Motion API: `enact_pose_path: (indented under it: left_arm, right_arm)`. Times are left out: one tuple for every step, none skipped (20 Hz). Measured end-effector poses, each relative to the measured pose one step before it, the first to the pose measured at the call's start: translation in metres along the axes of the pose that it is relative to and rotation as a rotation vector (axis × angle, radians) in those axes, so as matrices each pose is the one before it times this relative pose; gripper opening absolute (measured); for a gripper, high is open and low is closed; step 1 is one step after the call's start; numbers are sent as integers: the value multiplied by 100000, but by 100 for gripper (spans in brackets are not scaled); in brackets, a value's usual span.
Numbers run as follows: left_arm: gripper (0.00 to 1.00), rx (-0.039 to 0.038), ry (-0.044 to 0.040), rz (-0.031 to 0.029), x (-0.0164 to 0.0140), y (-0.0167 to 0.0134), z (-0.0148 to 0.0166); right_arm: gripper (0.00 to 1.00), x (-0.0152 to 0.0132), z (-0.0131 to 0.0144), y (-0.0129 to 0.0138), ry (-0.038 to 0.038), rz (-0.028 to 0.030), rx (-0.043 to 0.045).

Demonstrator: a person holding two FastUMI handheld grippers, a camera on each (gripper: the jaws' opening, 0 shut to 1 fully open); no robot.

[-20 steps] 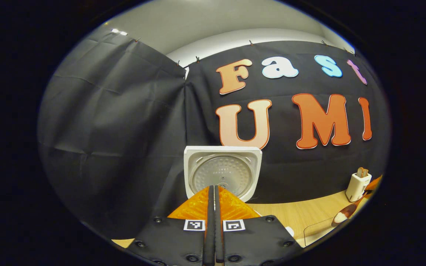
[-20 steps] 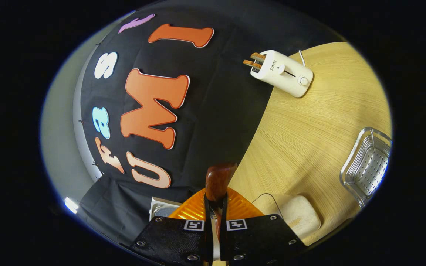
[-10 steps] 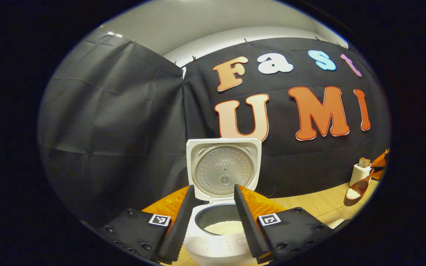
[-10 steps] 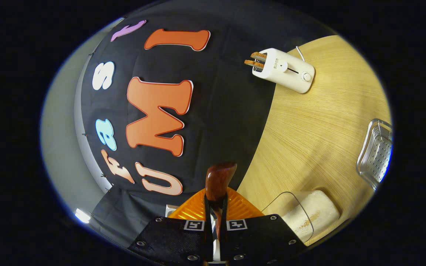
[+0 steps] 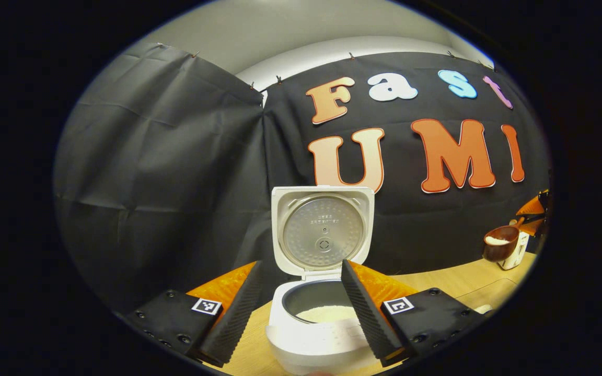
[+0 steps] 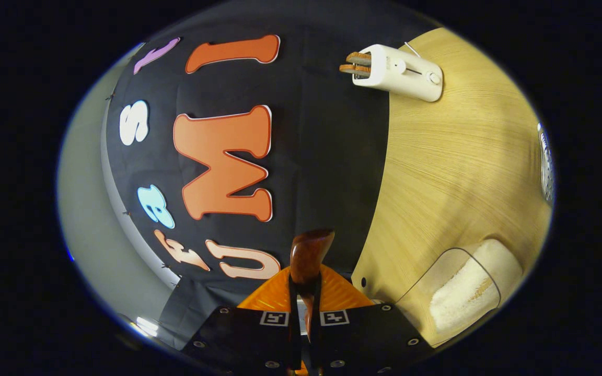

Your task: Close the left gripper, press the button to open the rice cooker; take a wooden spoon from the chopstick holder with the right hand, scoop a spoonful of rice and pour it into the rice cooker, then put the wooden spoon back into the chopstick holder.

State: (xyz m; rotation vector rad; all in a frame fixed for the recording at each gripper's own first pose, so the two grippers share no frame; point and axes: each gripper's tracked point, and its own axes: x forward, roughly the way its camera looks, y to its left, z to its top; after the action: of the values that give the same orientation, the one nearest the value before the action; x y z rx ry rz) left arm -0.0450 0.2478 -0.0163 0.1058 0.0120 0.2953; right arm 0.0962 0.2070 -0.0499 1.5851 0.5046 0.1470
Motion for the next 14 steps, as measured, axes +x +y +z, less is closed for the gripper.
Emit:
enact_pose_path:
  left_arm:
    - [96, 670, 128, 315, -33, 430, -251]
    - [97, 188, 680, 851, -79, 492, -370]
    - [95, -226, 409, 1056, -139, 441, -127]
    - [97, -312, 124, 1017, -197, 459, -189]
    - [96, -59, -119, 883, -209, 251, -150]
    - [95, 52, -125, 876, -94, 408, -1]
    - [95, 257, 51, 592, -157, 204, -143]
    - [95, 235, 69, 546, -6, 165, -93]
    - [97, 310, 109, 159, -48, 89, -48]
    - [97, 270, 264, 377, -161, 126, -125]
    - [97, 110, 104, 140, 10, 138, -35]
    - [97, -214, 118, 330, 110, 3, -64]
    - [97, -325, 284, 52, 33, -18, 26]
    - [95, -121, 336, 170, -48, 121, -219]
  right_arm:
    - [7, 351, -403, 409, 193, 531, 335]
    - [7, 615, -474, 324, 660, 179, 303]
    - [7, 634, -745, 385, 1077, 420, 665]
    - [7, 779, -698, 382, 1306, 245, 526]
    - [7, 656, -741, 604, 1370, 811, 621]
    - [7, 825, -724, 482, 1016, 738, -198]
    - [7, 659, -827, 540, 989, 883, -230]
    - [7, 825, -797, 308, 846, 290, -800]
    - [7, 718, -840, 584, 731, 504, -368]
    - [7, 850, -880, 431, 735, 190, -1011]
    - [7, 767, -896, 355, 761, 348, -846]
    - [7, 835, -787, 199, 605, -129, -1427]
    - [7, 729, -915, 305, 836, 227, -1966]
    - [7, 988, -799, 306, 238, 398, -2823]
